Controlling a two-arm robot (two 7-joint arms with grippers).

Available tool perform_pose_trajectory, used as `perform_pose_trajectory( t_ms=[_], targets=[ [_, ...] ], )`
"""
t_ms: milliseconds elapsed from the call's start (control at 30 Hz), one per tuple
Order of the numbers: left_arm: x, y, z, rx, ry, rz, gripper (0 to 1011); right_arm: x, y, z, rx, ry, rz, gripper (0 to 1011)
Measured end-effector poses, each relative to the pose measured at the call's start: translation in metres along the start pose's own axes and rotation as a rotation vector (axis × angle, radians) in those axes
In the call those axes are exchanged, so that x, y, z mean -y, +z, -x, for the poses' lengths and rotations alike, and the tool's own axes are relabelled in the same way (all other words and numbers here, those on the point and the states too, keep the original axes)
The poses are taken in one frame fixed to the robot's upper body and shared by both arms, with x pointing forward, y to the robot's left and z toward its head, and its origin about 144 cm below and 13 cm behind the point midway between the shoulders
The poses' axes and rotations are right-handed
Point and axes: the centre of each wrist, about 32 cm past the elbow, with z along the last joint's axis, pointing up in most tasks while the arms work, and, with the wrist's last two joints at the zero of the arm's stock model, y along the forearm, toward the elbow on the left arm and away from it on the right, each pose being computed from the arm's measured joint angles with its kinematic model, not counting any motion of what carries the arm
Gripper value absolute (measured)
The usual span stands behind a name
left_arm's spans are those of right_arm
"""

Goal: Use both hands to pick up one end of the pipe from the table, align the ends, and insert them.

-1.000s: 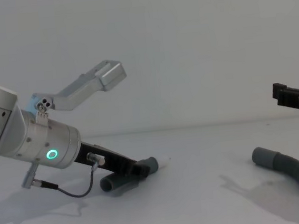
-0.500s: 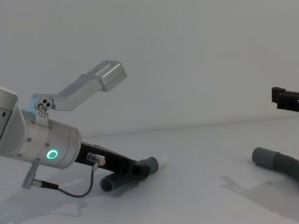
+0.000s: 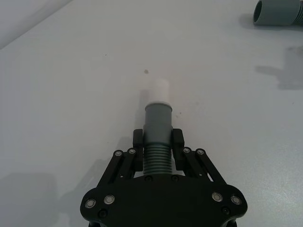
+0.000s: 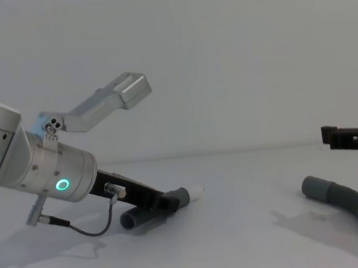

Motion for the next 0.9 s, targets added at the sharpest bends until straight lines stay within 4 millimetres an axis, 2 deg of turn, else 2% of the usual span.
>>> perform_pose_trajectory(
  t_ms=[367, 900],
  targets=[
    [0.000, 0.000, 0.000, 0.000, 0.000, 0.000, 345, -0.009, 0.012, -0.014, 0.063, 0.048, 0.125, 1001],
    [0.000, 0.000, 0.000, 0.000, 0.000, 0.000, 345, -0.026, 0.019, -0.030, 0.146, 0.093, 0.231, 1001]
  ],
)
